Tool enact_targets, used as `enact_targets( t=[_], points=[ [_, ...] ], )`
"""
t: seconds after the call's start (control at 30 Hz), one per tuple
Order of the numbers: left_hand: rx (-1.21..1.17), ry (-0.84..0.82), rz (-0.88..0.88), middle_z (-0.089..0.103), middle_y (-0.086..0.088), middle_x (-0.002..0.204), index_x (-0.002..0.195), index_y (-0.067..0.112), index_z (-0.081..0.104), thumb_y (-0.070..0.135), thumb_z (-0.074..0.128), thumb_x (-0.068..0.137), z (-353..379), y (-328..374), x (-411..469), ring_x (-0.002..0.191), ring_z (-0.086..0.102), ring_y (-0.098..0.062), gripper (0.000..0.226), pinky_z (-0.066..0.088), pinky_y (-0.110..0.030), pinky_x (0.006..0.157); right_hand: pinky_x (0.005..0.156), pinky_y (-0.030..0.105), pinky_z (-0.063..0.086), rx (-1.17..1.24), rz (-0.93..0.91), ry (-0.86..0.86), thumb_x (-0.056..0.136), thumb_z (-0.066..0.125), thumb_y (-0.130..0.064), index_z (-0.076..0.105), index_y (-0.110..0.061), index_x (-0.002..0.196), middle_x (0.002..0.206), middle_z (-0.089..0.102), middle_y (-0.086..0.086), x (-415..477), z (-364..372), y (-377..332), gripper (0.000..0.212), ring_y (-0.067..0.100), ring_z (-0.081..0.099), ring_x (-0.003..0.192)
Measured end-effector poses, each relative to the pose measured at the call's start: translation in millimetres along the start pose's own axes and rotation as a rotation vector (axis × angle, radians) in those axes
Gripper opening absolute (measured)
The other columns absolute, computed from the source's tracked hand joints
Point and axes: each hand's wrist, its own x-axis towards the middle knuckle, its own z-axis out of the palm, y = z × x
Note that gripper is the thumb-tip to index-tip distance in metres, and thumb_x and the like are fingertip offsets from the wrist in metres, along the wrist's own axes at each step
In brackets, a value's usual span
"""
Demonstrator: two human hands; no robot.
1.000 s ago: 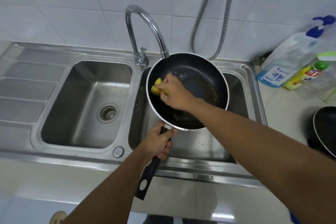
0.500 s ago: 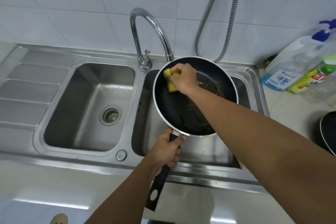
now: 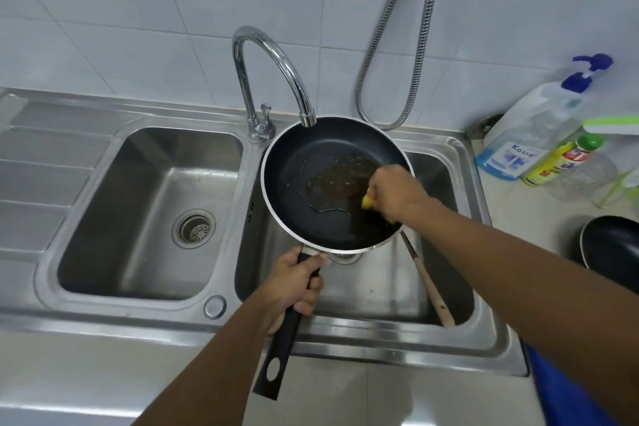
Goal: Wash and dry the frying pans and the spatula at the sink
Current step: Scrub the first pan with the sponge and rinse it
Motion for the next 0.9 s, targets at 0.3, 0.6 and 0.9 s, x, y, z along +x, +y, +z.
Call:
enact_targets(
  t=[0.3, 0.6, 0.9],
  points=[
    [0.103, -0.047, 0.017, 0.047, 0.003, 0.059, 0.125, 0.019, 0.051, 0.028, 0.058, 0.106, 22, -4, -13, 0.046, 0.033, -0.009, 0.023, 0.026, -0.021, 0.040, 0.089, 0.038, 0.049, 0.155, -0.095, 0.318, 0.090, 0.067, -0.019, 0.079, -0.018, 0.102, 0.107, 0.064, 0.007, 81, -2, -29, 0.017, 0.027, 0.057, 0.103],
    [-0.020, 0.012, -0.025, 0.043, 0.003, 0.056, 0.097, 0.023, 0.046, 0.026, 0.060, 0.103, 22, 0, 0, 0.041, 0.028, -0.007, 0.016, 0.021, -0.016, 0.035, 0.073, 0.026, 0.039, 0.395, -0.474, -0.005, 0.078, 0.077, -0.023, 0.075, -0.020, 0.092, 0.089, 0.049, -0.006, -4, 42, -64, 0.015, 0.011, 0.050, 0.080],
    [-0.033, -0.063, -0.040, 0.045, 0.001, 0.059, 0.106, 0.022, 0.052, 0.027, 0.061, 0.104, 22, -2, -3, 0.043, 0.030, -0.007, 0.010, 0.023, -0.017, 0.035, 0.078, 0.034, 0.049, 0.061, -0.267, -0.282, 0.068, 0.083, -0.032, 0.066, -0.031, 0.074, 0.093, 0.055, -0.015, -10, -5, 11, 0.019, 0.009, 0.054, 0.088]
  ],
)
